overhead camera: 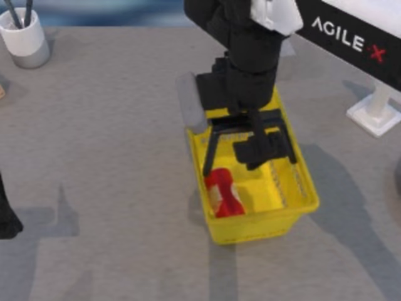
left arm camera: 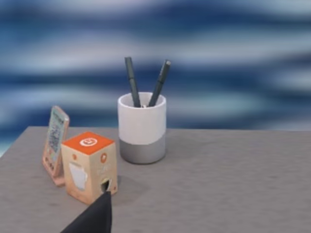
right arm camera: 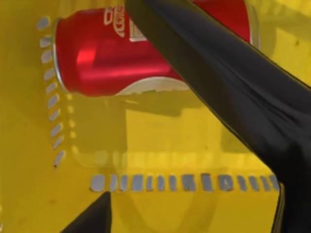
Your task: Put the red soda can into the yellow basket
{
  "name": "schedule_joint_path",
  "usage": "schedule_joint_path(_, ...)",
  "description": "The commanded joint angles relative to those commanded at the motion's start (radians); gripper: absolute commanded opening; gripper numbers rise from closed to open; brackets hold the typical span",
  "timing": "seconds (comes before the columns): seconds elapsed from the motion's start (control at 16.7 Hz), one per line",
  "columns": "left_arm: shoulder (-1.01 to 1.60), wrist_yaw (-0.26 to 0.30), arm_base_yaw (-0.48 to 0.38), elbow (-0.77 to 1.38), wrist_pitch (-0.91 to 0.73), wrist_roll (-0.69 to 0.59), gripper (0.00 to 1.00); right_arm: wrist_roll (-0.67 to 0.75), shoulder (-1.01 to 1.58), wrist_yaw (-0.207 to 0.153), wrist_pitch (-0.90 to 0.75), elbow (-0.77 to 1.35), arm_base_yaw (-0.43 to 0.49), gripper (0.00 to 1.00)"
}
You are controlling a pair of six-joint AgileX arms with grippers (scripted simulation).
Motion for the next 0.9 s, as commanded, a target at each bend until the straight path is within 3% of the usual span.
schedule_joint_path(0.12,0.0,0.0,0.0,0.0,0.0,0.0,1.0,0.0,0.0,0.0,0.0,0.0,0.0,1.0)
schedule_joint_path(0.9,0.0,0.0,0.0,0.0,0.0,0.0,1.0,0.0,0.0,0.0,0.0,0.0,0.0,0.02)
